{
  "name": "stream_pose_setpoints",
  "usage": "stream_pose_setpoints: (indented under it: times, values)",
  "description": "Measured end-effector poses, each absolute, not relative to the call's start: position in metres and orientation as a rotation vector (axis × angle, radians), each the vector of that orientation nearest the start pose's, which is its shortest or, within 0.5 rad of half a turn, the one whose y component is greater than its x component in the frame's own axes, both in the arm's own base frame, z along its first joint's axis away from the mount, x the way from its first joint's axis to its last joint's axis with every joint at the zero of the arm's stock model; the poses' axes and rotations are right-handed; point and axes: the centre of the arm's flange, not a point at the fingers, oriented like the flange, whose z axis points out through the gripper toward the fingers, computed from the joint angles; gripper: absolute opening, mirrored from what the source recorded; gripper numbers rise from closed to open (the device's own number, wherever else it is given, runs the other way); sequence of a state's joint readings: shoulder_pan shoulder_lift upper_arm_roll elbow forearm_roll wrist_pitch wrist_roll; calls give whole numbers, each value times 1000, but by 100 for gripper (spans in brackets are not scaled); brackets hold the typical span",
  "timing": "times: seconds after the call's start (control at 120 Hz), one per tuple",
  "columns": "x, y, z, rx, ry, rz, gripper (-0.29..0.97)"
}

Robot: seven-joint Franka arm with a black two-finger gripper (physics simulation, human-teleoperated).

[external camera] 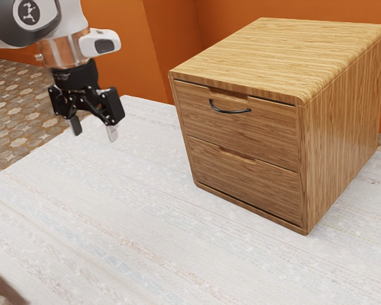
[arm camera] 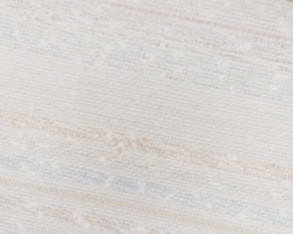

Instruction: Pull the drawer handle with one arm to open the drawer

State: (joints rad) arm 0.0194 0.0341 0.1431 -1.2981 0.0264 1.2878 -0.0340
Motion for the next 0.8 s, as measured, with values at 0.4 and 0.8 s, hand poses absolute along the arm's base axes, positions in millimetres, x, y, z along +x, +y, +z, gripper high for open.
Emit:
stream_pose_setpoints:
  times: [0.4, 0.8]
  values:
    - [501, 27, 806, -3114, -168, -298, 68]
    - [508, 2, 794, -2988, -1138, -203, 68]
